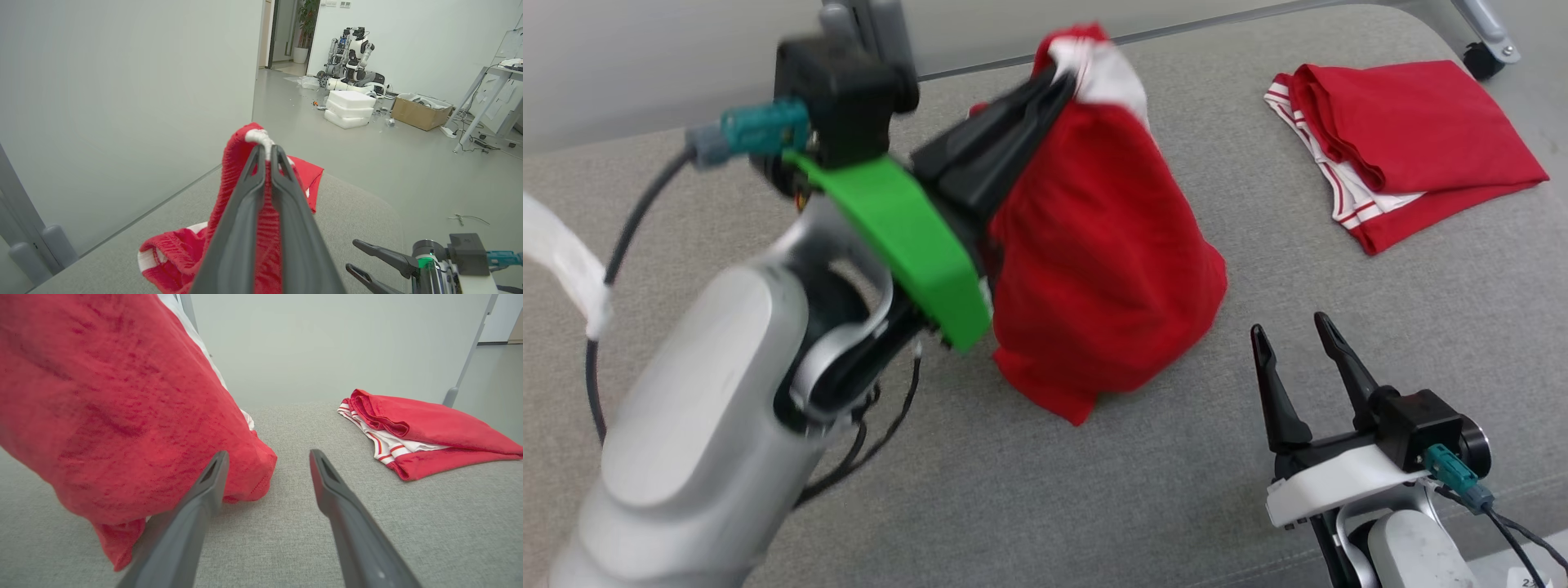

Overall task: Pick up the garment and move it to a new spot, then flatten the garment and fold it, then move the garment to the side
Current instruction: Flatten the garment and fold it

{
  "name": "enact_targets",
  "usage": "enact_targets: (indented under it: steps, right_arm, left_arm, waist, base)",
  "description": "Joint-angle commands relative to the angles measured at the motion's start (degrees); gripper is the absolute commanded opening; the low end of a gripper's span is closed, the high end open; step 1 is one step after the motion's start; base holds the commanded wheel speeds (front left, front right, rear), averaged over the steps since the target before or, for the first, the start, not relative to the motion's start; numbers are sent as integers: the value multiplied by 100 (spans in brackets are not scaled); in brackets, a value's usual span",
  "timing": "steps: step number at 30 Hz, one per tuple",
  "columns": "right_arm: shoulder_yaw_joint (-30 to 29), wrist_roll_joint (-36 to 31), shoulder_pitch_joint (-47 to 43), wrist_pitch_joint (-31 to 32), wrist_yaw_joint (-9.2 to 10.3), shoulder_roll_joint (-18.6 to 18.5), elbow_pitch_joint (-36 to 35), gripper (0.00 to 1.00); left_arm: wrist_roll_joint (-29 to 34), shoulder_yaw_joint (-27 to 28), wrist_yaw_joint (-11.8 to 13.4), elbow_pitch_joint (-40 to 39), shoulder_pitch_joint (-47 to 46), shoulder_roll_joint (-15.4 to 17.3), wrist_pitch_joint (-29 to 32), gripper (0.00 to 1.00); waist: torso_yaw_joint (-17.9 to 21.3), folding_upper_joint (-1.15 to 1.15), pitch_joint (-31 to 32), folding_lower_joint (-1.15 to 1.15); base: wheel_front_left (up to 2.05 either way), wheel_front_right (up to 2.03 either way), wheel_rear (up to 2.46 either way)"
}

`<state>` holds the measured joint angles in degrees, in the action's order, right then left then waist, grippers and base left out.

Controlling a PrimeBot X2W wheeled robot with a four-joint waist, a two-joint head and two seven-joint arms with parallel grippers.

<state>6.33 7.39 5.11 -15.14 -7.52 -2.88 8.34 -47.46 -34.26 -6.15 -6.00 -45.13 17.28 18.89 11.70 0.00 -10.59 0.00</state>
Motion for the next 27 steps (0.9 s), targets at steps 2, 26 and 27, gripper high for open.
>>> enact_targets:
  steps: [2,26,27]
  right_arm:
    - [-37,-61,-62,3,7,-4,-43,100]
    - [2179,3016,1704,37,6,-1891,1865,100]
    - [2318,3135,1795,35,6,-1928,1932,100]
  left_arm:
    - [-149,25,171,-241,781,318,17,0]
    - [-664,833,617,687,3900,716,-1972,0]
    - [-657,827,607,719,3882,713,-1990,0]
  waist:
    - [-218,0,0,0]
    - [-1520,0,-203,0]
    - [-1541,0,-219,0]
  base:
    - [0,0,0]
    - [0,0,0]
    - [0,0,0]
